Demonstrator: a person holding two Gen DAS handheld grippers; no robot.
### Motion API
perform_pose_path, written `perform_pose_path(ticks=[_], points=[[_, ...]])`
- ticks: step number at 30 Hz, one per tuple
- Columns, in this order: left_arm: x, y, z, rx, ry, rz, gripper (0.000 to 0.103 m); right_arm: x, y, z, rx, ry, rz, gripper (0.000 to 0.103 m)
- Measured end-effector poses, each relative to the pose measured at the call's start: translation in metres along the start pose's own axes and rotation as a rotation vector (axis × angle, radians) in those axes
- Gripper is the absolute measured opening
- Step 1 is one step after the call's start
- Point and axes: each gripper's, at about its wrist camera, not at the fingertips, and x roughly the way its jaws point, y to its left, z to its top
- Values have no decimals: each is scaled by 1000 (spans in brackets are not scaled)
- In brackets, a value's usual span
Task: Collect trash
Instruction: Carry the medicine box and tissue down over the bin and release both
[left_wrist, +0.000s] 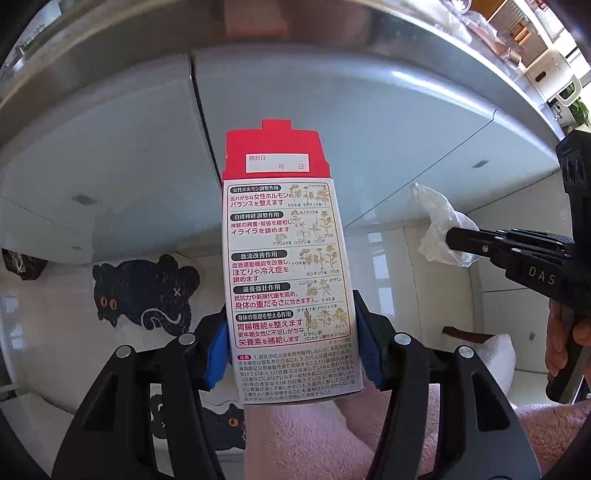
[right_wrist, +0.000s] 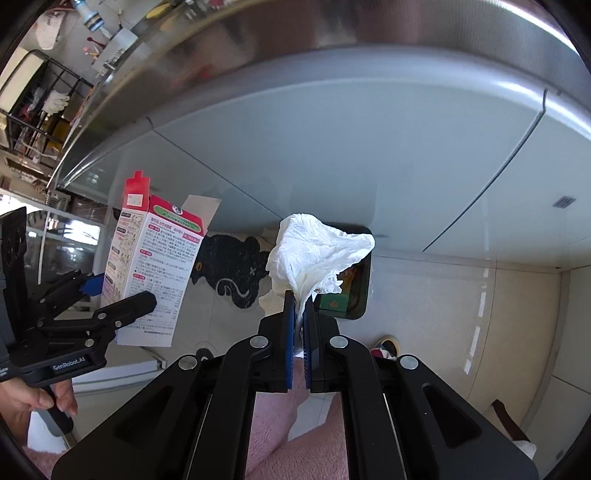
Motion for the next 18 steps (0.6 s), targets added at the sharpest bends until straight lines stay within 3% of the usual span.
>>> perform_pose_path(ticks=[11, 18], points=[[101, 24, 9, -14, 94, -35, 55, 99, -26, 8, 89, 106, -21, 5], [153, 27, 21, -12, 144, -52, 56, 138, -39, 16, 121, 162, -38, 5]])
